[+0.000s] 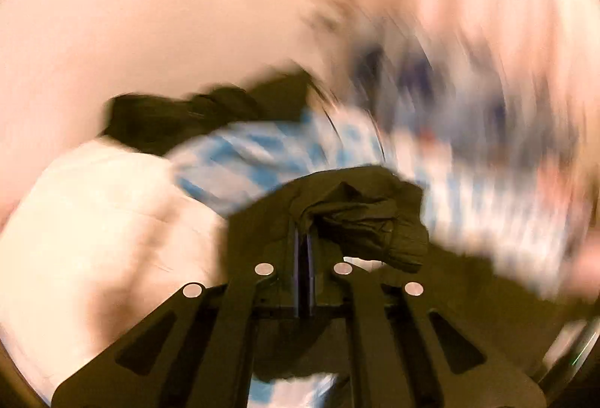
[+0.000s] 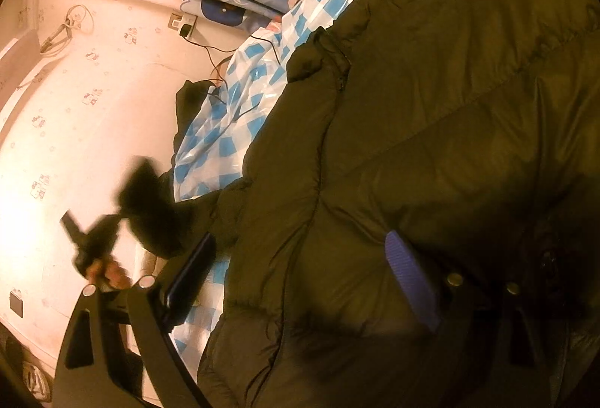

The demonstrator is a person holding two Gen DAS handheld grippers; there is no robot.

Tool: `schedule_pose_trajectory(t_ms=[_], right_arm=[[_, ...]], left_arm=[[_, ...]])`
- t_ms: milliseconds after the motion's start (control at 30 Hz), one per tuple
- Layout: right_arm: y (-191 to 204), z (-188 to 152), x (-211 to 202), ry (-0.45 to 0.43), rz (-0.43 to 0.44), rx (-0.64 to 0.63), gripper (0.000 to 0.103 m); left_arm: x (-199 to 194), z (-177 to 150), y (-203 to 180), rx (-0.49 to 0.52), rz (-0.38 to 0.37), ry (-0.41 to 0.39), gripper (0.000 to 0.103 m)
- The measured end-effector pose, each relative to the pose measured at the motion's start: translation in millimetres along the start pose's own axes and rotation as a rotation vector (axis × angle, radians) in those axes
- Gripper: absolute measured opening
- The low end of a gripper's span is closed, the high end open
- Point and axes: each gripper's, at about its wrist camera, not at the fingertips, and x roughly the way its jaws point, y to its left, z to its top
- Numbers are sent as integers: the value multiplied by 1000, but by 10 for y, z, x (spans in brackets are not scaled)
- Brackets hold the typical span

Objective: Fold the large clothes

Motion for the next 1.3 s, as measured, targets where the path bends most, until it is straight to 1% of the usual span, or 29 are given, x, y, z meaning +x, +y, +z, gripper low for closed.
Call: schedule_pose_trajectory(t_ms=[33,67,100,133,200,233,267,300,333,367,400,433,467,533,567,600,633,667,733,767,833,900,967,1000,1067,1200,1233,1267,1300], right_arm=[[-1,1,3,1,-1,1,88],[-2,2,6,3,-4,1,88],[-1,2,13,8,-10,0,88],[2,1,21,13,-16,-2,88],[9,-6,44,27,-32,-11,89],[13,-10,52,31,-38,-15,89],[19,-14,58,34,-43,-18,89],[18,-14,64,36,-46,-19,89],[15,-14,66,38,-48,-19,89],[7,-12,66,39,-47,-18,89],[4,-12,67,41,-47,-15,89],[0,-8,65,45,-47,-12,89],[-2,-2,61,49,-46,-8,89],[13,28,30,71,-36,5,89],[28,43,-9,83,-33,8,89],[64,75,-144,81,-22,3,89],[104,105,-304,64,-18,-17,89],[160,138,-504,42,-29,-53,89],[197,146,-1127,-30,-109,-142,92],[166,123,-1333,-45,-146,-158,95],[-27,23,-1902,-60,-265,-174,95],[-326,-114,-2381,-51,-349,-125,95],[-564,-262,-2648,-22,-376,-61,95],[-658,-372,-2706,19,-365,-37,95],[-754,-539,-2666,87,-334,-20,95],[-787,-885,-2229,256,-249,-29,95],[-732,-942,-2149,276,-236,-65,95],[-667,-989,-2078,288,-218,-101,90],[-600,-1027,-2007,296,-201,-134,54]], left_arm=[[-78,148,380,-171,12,-39,3],[-100,190,671,-292,38,-51,3],[-101,187,988,-418,83,-49,4],[-63,117,1400,-578,124,-16,7],[-39,-102,1979,-804,94,51,9],[-78,-160,2103,-847,63,40,11],[-163,-188,2177,-848,53,23,11],[-299,-180,2192,-807,76,3,16],[-418,-175,2176,-782,91,-13,34],[-518,-176,2159,-770,102,-31,45],[-722,-182,2070,-737,133,-69,63],[-870,-187,1945,-683,137,-94,71],[-945,-179,1820,-632,119,-97,73],[-1132,-298,1371,-437,53,-38,82],[-1129,-384,1141,-340,22,25,84],[-1116,-516,928,-248,-16,106,85],[-1075,-762,697,-160,-71,217,85],[-1041,-969,556,-126,-110,301,85],[-868,-1510,329,-96,-207,511,85],[-801,-1705,293,-102,-226,575,85],[-627,-2050,303,-135,-239,686,85],[-557,-2280,333,-158,-224,748,85],[-466,-2550,410,-187,-202,823,86],[-476,-2705,381,-189,-193,860,86],[-501,-2879,356,-205,-189,888,87],[-693,-3016,210,-196,-181,914,87],[-724,-3064,144,-189,-187,937,75],[-766,-3115,74,-165,-188,953,63],[-794,-3137,8,-142,-177,958,43]])
